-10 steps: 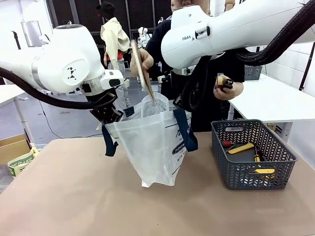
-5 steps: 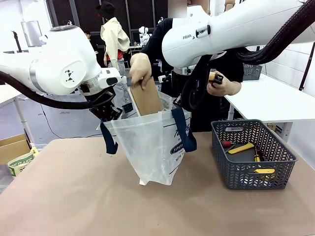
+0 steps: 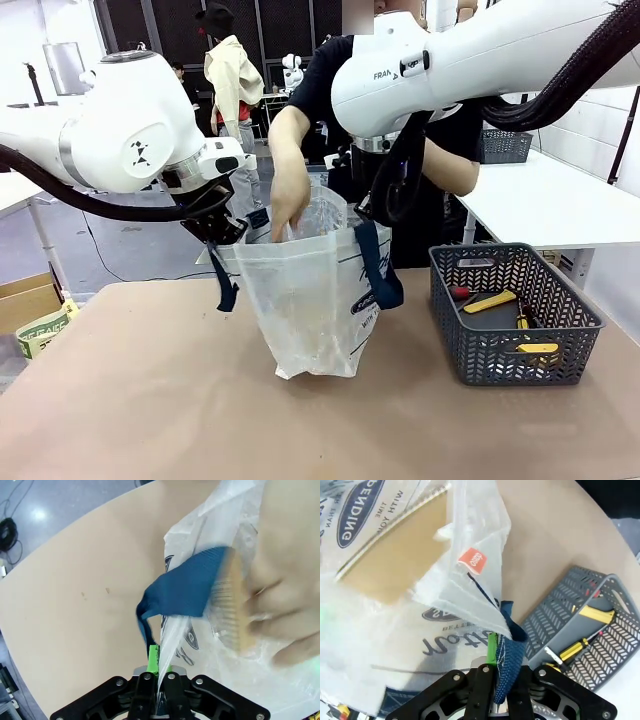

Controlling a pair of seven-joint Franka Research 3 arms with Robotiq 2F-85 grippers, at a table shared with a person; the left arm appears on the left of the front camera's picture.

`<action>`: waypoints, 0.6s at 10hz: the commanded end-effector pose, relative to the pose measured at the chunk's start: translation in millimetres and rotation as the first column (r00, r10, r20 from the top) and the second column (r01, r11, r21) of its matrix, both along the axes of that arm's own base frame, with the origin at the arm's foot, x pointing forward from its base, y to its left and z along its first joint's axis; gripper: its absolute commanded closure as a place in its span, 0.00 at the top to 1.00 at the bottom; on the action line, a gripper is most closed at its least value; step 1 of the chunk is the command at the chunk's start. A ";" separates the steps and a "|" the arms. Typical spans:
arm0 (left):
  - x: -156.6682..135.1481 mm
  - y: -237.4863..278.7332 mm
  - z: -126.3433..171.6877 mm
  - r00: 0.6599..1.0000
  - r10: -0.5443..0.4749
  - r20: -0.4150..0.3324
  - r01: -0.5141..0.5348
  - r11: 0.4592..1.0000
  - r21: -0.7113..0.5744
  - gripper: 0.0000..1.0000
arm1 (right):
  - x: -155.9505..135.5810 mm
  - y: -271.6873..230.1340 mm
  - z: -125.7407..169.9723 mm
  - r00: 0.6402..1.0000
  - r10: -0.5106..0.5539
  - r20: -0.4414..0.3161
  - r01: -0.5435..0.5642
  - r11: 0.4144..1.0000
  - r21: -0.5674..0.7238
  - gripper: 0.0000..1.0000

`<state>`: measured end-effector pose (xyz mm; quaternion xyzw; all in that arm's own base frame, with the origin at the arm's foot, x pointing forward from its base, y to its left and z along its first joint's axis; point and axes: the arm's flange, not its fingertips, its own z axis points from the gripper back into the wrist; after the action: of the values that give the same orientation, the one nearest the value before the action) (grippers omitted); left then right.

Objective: Transfer purchased items from the store into the shopping bag.
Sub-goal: Move the Reusable shopping bag to the right side of the table.

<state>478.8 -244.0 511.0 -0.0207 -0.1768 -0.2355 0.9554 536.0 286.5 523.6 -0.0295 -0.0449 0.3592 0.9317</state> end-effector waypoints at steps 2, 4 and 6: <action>-3.9 4.2 1.1 1.000 0.003 -0.011 -0.003 1.000 0.000 0.00 | 1.2 -5.7 -0.1 0.999 0.015 -0.032 -0.015 1.000 0.019 0.00; -3.3 3.7 1.3 1.000 0.002 -0.014 -0.002 1.000 -0.001 0.00 | 1.5 -6.1 -0.1 0.999 0.017 -0.032 -0.017 1.000 0.016 0.00; -0.5 0.4 0.5 1.000 0.001 -0.002 -0.001 1.000 0.001 0.00 | 0.2 -1.4 -0.5 1.000 0.000 -0.004 0.000 1.000 -0.003 0.00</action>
<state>478.1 -244.0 511.3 -0.0200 -0.1753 -0.2359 0.9556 536.1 285.2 523.1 -0.0303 -0.0422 0.3615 0.9309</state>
